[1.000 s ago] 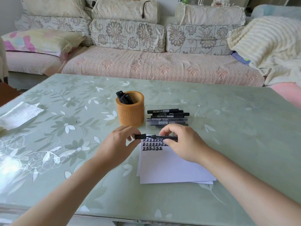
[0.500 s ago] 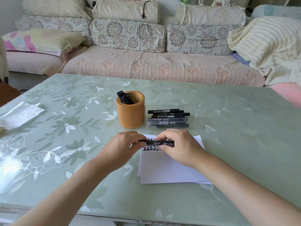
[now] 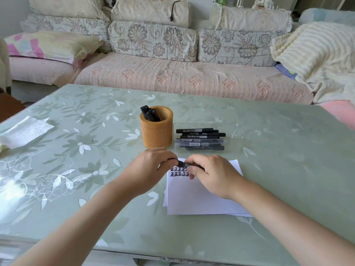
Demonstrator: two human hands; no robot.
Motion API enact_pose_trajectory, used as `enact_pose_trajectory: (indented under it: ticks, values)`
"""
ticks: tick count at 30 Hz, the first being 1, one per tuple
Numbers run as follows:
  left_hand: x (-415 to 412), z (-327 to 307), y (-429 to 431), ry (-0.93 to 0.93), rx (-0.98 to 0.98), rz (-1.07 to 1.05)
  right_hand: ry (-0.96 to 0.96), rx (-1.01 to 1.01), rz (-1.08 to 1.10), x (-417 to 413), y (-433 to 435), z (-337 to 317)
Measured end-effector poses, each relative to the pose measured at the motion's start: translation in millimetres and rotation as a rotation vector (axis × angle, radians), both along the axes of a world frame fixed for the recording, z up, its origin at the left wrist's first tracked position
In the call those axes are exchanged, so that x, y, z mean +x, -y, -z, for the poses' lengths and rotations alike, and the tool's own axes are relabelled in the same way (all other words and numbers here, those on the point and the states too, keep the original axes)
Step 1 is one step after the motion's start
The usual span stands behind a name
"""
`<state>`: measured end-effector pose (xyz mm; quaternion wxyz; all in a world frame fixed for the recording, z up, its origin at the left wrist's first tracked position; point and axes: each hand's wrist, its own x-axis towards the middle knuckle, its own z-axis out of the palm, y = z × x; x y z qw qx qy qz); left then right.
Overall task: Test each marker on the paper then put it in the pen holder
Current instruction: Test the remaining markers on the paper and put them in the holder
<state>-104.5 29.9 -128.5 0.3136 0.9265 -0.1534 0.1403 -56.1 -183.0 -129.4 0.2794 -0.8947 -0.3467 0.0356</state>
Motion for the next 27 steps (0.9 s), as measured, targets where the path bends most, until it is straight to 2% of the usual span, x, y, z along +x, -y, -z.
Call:
enact_pose_trajectory:
  ticks: [4,7,12,15,19,21,23,27]
  values:
    - [16,-12,-11,0.137,-0.002,-0.070,0.087,0.153,0.038,10,-2,8]
    - [35,-20,-29,0.238,-0.076,-0.229,0.133,0.215,0.134,17,-1,5]
    - [62,-25,-54,0.312,-0.177,-0.466,0.041,0.436,0.230,29,-18,-20]
    - [70,-27,-58,0.276,-0.202,-0.476,0.037,0.550,0.248,51,-41,-42]
    - [77,-26,-59,0.164,-0.234,-0.449,0.094,0.600,0.247,85,-77,-73]
    - [79,-26,-56,0.111,-0.212,-0.435,0.115,0.582,0.248,98,-94,-82]
    - [80,-26,-54,0.084,-0.181,-0.425,0.116,0.469,0.249,107,-107,-84]
    - [80,-25,-55,0.111,-0.196,-0.451,0.142,0.024,0.212,114,-116,-74]
